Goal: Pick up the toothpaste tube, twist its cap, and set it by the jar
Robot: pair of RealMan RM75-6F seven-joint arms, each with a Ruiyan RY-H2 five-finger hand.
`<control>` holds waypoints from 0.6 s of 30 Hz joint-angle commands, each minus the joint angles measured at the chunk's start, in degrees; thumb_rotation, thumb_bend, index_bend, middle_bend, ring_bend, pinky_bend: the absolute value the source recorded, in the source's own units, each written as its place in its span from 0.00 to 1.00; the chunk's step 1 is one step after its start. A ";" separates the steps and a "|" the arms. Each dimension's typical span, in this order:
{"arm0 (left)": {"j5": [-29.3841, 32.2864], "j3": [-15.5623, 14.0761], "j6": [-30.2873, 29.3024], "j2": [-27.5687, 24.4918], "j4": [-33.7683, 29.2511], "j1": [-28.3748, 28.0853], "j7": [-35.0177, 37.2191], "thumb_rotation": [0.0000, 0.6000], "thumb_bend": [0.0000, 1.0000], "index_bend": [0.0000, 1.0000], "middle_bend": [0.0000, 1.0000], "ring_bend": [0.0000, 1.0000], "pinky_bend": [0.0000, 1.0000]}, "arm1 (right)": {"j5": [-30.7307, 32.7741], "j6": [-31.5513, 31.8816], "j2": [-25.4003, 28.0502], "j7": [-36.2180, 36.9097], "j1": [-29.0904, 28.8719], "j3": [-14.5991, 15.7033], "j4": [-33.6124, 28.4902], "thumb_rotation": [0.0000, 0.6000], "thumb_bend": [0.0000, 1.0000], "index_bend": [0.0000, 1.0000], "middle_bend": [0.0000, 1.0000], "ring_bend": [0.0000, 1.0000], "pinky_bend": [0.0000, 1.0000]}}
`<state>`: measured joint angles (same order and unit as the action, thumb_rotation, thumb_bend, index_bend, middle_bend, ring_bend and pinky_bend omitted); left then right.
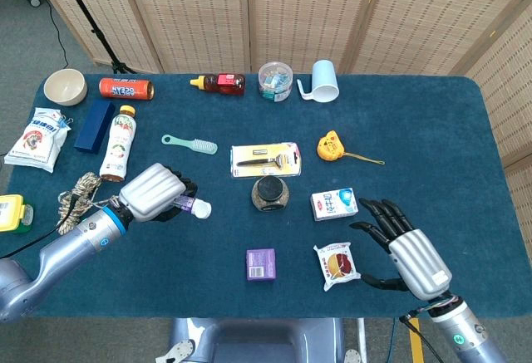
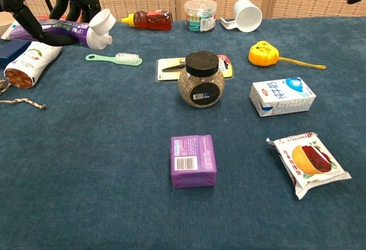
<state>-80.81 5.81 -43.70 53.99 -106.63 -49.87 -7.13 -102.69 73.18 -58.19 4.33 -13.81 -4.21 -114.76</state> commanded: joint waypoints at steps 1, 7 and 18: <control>0.58 0.47 0.85 -0.76 -0.88 -0.53 0.17 1.00 0.52 0.62 0.54 0.50 0.57 | -0.14 -1.62 -1.95 -0.01 -1.60 -0.10 0.30 1.00 0.12 0.23 0.03 0.00 0.00; 0.98 1.72 2.96 -2.52 -2.38 -2.28 0.18 1.00 0.52 0.62 0.54 0.50 0.57 | 0.06 -3.71 -6.69 -1.39 -4.47 -0.16 0.92 1.00 0.12 0.20 0.02 0.00 0.00; 3.19 3.38 7.62 -3.52 -4.22 -6.09 -1.45 1.00 0.52 0.62 0.54 0.50 0.57 | 3.26 -3.98 -11.70 -4.36 -6.14 -0.42 1.28 1.00 0.12 0.12 0.00 0.00 0.00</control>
<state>-78.15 8.95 -36.66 50.42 -110.64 -55.42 -8.11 -99.77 69.07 -69.42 0.24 -19.74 -4.51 -113.65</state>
